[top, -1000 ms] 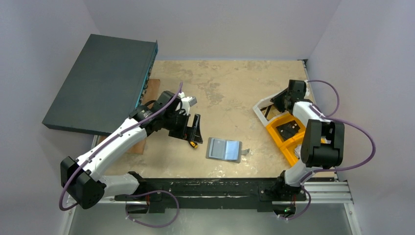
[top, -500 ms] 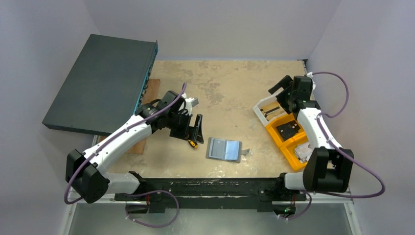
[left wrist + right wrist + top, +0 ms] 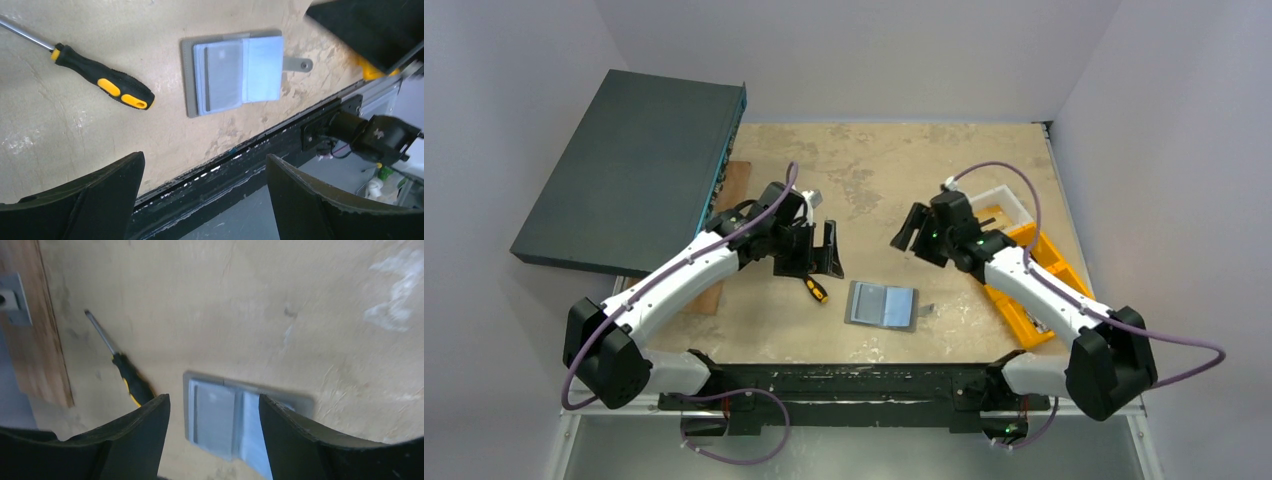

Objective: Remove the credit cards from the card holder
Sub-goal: Remove the credit card from the card holder.

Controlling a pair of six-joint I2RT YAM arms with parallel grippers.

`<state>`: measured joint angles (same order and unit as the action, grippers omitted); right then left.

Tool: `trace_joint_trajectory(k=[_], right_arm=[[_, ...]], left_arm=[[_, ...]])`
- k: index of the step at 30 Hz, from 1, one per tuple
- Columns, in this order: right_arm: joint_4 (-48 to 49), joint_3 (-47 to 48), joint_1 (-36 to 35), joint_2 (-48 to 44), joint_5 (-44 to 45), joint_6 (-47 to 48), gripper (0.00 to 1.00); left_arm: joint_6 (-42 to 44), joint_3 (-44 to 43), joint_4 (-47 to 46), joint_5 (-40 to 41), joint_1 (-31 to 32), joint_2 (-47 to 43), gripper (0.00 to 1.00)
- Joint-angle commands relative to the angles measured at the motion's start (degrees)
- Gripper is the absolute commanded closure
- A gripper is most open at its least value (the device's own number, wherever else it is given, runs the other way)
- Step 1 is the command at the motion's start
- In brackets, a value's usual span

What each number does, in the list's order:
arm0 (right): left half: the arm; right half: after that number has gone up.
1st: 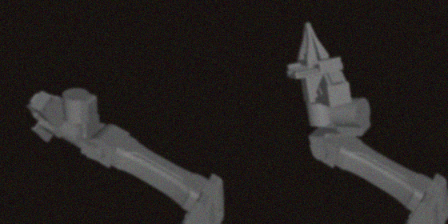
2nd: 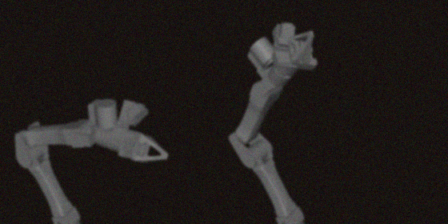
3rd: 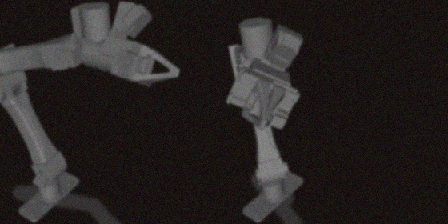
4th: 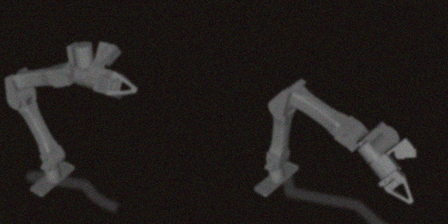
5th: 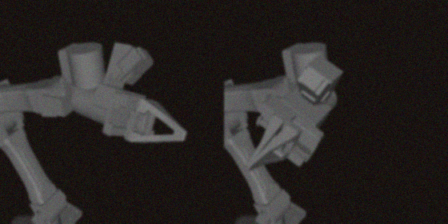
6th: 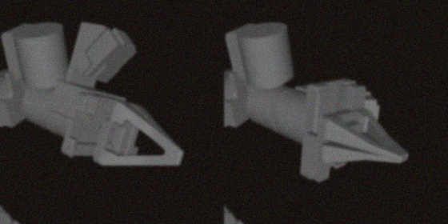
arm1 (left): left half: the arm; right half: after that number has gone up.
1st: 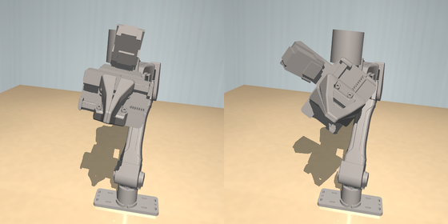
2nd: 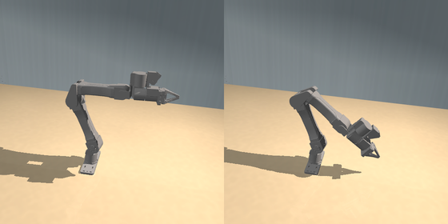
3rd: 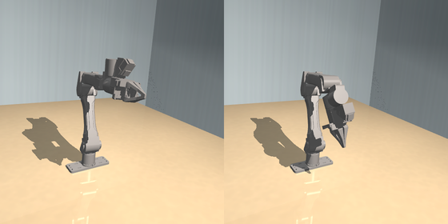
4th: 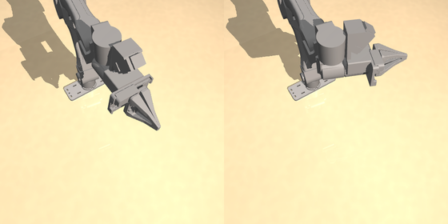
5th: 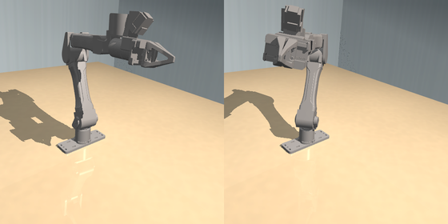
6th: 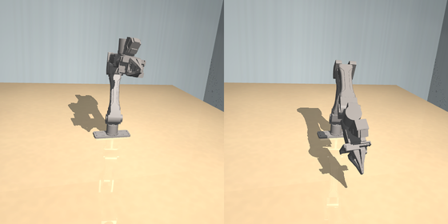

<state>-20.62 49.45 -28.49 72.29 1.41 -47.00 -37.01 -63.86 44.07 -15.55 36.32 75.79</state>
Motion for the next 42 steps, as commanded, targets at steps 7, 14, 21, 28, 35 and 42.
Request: trace_joint_trajectory(k=[7,14,21,28,35,42], right_arm=[[-2.9,-1.6,-15.0,4.9,7.3,-3.8,0.39],[-2.3,0.1,-18.2,12.8,7.6,-3.2,0.4],[-1.2,1.9,-19.6,18.0,7.1,-2.1,0.42],[1.0,0.1,-19.5,20.3,6.8,-0.6,0.79],[7.0,-2.4,-18.9,20.7,2.6,0.9,0.98],[8.7,-3.9,-18.2,20.9,1.7,0.7,1.0]], left_arm=[[-7.7,1.9,-3.8,5.6,-2.3,-2.7,0.09],[-7.7,3.0,-4.1,4.6,-2.5,-2.5,0.1],[-7.5,4.5,-5.6,2.8,-2.5,-1.7,0.12],[-7.9,6.9,-9.9,-2.8,-2.4,1.2,0.27],[-7.7,7.0,-13.1,-7.0,-0.5,6.3,0.53],[-9.3,4.2,-16.6,-8.1,3.2,13.6,0.81]])
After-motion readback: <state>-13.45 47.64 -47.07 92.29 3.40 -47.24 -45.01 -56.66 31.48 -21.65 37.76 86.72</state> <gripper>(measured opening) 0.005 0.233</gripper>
